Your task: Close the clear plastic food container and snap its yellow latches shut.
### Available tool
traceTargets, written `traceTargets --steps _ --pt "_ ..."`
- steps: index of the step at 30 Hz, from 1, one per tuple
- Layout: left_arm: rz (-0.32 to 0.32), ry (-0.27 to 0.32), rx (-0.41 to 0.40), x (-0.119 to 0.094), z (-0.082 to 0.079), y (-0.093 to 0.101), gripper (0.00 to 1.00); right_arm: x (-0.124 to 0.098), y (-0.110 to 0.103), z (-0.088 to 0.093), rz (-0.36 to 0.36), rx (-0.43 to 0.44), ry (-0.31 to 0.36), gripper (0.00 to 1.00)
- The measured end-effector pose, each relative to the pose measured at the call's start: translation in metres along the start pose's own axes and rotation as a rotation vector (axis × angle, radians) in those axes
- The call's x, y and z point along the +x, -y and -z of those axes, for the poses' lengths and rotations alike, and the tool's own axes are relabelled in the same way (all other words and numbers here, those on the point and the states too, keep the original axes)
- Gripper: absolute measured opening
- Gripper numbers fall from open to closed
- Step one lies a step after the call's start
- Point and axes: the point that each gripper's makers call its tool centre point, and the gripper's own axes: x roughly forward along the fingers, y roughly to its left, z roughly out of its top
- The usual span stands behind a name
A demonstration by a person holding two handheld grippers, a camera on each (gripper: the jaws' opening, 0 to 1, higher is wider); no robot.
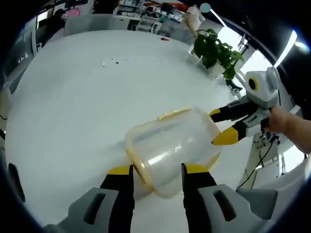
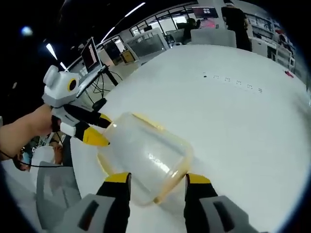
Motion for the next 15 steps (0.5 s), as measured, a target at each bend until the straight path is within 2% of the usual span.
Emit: traceTargets --steps 2,6,8,10,13,15 --pt "0.002 0.019 -0.008 -0.0028 -0.0043 0.0002 0.37 -0.0007 0.0002 0.0002 -0.001 -0.006 -0.004 0.42" --pt "0.006 0.007 0.014 -0.0025 -0.0037 0.001 0.37 -0.0021 -0.0006 0.0015 0.001 -0.053 -0.021 0.43" --pt "-0.007 -0.026 0.065 -0.0032 0.0003 0.0009 0.36 -0.0038 -0.0001 0.0008 0.015 -0.133 -0.038 0.43" --pt "-0.013 -0.02 0.092 -0.0044 -0.0019 0.0028 0.36 -0.0045 -0.0014 -0.0004 0.017 -0.206 -0.063 0.43" --pt "-0.027 -0.039 0.144 -0.006 -0.0023 0.0023 0.39 -0.0056 -0.0003 -0.0026 0.028 -0.265 -0.081 0.43" --pt "-0.02 -0.044 0.167 -0.007 -0.0035 0.0034 0.39 -0.0046 -0.0008 -0.0021 0.017 -0.253 -0.097 0.45"
